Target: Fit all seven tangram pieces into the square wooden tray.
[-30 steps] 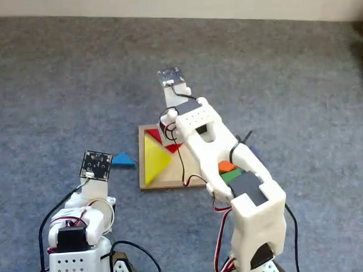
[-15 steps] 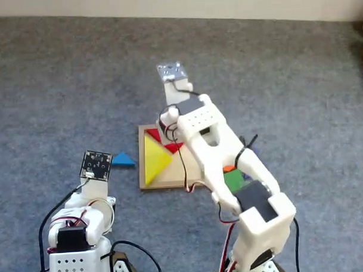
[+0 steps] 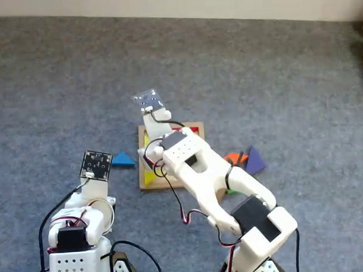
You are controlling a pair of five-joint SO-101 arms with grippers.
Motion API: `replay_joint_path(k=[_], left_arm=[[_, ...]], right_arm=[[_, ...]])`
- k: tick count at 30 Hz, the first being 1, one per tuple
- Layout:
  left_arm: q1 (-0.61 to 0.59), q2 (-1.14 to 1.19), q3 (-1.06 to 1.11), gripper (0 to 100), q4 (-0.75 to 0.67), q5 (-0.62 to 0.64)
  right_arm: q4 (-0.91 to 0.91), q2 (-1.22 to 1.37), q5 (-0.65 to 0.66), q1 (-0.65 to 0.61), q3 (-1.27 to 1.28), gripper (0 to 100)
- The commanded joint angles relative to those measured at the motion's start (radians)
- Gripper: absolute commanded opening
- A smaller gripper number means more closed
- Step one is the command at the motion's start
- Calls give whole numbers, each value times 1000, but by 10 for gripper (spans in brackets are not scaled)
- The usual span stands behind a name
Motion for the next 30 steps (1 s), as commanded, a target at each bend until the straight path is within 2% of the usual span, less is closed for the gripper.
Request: replay_joint_path(k=[1,9,17,23,30], left_arm=[[-4,-28,21,36,3,9],[-4,-28,21,36,3,9],[-4,-28,21,36,3,9],[-4,-28,21,36,3,9],[-4,-28,21,36,3,9]], right_arm=[[-41,-15,-6,21,15,23],[-185,-16,-5,61,24,23],[-188,-47,-5,110,21,23],[-147,-259,-9,117,90,23],[-111,-510,-6,220,219,23]])
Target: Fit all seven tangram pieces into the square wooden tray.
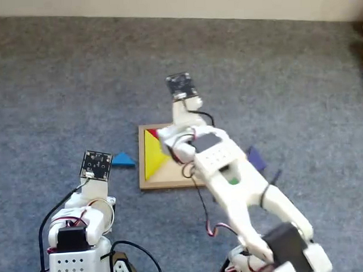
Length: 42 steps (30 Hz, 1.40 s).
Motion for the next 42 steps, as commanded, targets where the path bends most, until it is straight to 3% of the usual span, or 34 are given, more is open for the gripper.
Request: replay_joint_path(k=[1,6,10,15,23,30,42], left_arm=[[-4,-28,21,36,3,9],[-4,-28,21,36,3,9],[-4,-28,21,36,3,9],[-4,-28,21,36,3,9],[-4,-28,21,36,3,9],[-7,-28,21,36,3,9],[-10,-30,21,36,3,9]], right_arm=[[8,-159,-3,74,25,23],[28,-300,-2,160,79,23],[219,-377,-2,214,76,26],[318,-383,-6,211,76,26],[335,-174,-9,259,35,37],[509,24,-9,389,-162,162],[631,286,-9,496,-394,242]])
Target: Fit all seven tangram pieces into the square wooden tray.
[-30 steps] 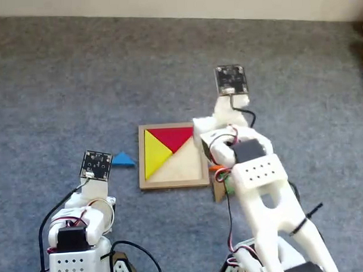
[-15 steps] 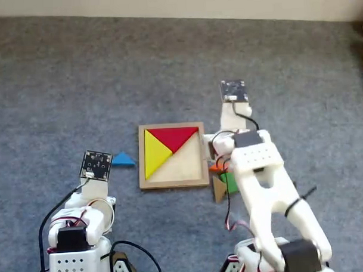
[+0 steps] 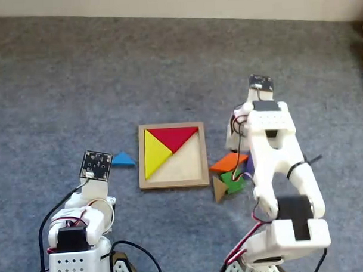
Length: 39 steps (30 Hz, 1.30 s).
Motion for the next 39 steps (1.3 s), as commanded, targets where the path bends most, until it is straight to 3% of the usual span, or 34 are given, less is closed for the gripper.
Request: replay_joint_path(k=[1,12,17,24,31,39], left_arm=[[-10,-30,21,36,5,9],[-12,-30,21,36,5,9],[-12,-31,21,36,5,9],[-12,-41,21,36,5,9],[-12,-41,21,36,5,9],[-12,-41,21,36,5,9]], right_arm=[[24,25,-9,21,-97,242],[71,56,-5,74,-145,242],[73,50,-12,4,-142,242],[73,54,-344,-170,-139,242],[-45,59,-445,-191,-36,242],[-105,59,-456,-122,25,242]])
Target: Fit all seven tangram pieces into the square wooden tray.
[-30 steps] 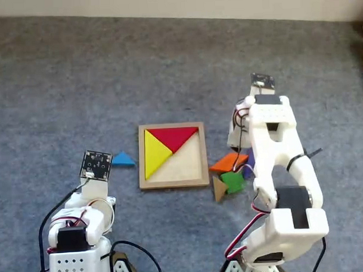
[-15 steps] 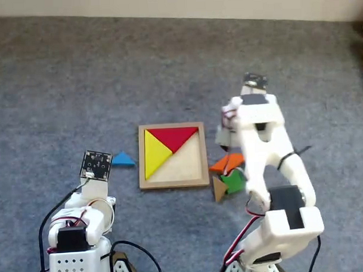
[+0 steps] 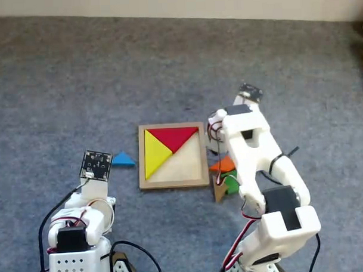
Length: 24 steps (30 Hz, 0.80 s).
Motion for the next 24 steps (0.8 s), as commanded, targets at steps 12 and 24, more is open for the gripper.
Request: replay_joint_path(k=[12,24], left_arm=[[-12,-41,21,36,5,9],[-12,-41,21,36,5,9]], right_arm=[[51,189,-8,31,-122,242],[87,197,58,38,-166,63]])
